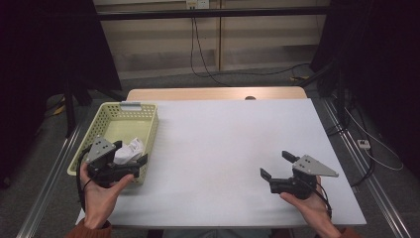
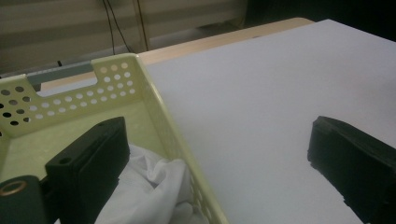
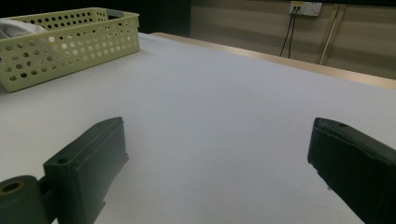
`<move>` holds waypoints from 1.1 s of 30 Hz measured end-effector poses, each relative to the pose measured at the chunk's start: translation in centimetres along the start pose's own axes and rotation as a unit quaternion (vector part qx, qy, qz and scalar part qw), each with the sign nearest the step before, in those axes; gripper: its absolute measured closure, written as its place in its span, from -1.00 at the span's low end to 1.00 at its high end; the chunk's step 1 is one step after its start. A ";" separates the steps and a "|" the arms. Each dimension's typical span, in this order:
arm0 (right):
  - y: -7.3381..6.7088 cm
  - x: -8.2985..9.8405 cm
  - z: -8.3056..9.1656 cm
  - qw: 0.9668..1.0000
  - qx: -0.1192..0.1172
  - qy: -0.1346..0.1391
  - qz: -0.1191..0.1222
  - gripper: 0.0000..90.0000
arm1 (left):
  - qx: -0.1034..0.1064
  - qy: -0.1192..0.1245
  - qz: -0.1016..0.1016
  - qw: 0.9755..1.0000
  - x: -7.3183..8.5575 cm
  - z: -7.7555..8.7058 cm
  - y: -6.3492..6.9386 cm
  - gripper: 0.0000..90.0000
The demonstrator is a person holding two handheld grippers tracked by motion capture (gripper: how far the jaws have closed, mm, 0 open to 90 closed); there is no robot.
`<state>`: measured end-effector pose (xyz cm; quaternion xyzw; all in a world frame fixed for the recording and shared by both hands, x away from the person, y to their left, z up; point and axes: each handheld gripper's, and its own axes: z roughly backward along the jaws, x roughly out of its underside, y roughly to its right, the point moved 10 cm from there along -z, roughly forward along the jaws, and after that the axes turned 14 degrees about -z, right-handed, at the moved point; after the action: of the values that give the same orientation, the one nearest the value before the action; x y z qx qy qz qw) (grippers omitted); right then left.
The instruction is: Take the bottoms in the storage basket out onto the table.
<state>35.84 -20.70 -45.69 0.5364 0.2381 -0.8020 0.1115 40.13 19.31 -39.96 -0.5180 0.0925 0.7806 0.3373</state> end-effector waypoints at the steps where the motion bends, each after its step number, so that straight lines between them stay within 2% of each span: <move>1: 0.0 0.0 0.0 1.000 0.000 -0.001 0.000 -0.91 | 0.000 0.000 0.000 1.000 0.0 0.0 0.0 -0.87; 8: 0.0 0.0 0.0 1.000 0.002 -0.002 0.001 -0.90 | -0.011 -0.004 0.012 1.000 -0.2 0.9 -2.2 -0.84; 13: 0.0 0.0 0.0 1.000 0.002 -0.002 0.000 -0.90 | -0.019 -0.017 0.018 1.000 0.4 0.7 -3.6 -0.85; 16: 0.0 0.1 -0.1 1.000 0.002 -0.003 0.001 -0.91 | -0.019 -0.034 0.020 0.999 0.9 0.6 -4.1 -0.85; 18: 0.0 0.1 -0.1 1.000 0.002 -0.003 0.003 -0.91 | -0.015 -0.040 0.025 0.999 1.0 0.6 -4.2 -0.85; 25: -0.2 0.1 -0.1 1.000 -0.002 -0.005 0.004 -0.90 | -0.019 -0.062 0.019 0.998 1.6 0.3 -4.7 -0.84; 29: -0.1 0.2 -0.1 1.000 -0.002 -0.007 0.004 -0.90 | -0.021 -0.066 0.012 0.998 1.7 0.2 -4.7 -0.81; 33: -0.2 0.2 -0.1 1.000 -0.003 -0.008 0.004 -0.91 | -0.012 -0.082 0.015 0.996 2.3 -0.3 -4.6 -0.85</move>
<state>35.78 -20.46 -45.88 0.5308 0.2378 -0.8048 0.1181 42.63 23.61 -41.14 -0.4551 0.0629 0.8265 0.3254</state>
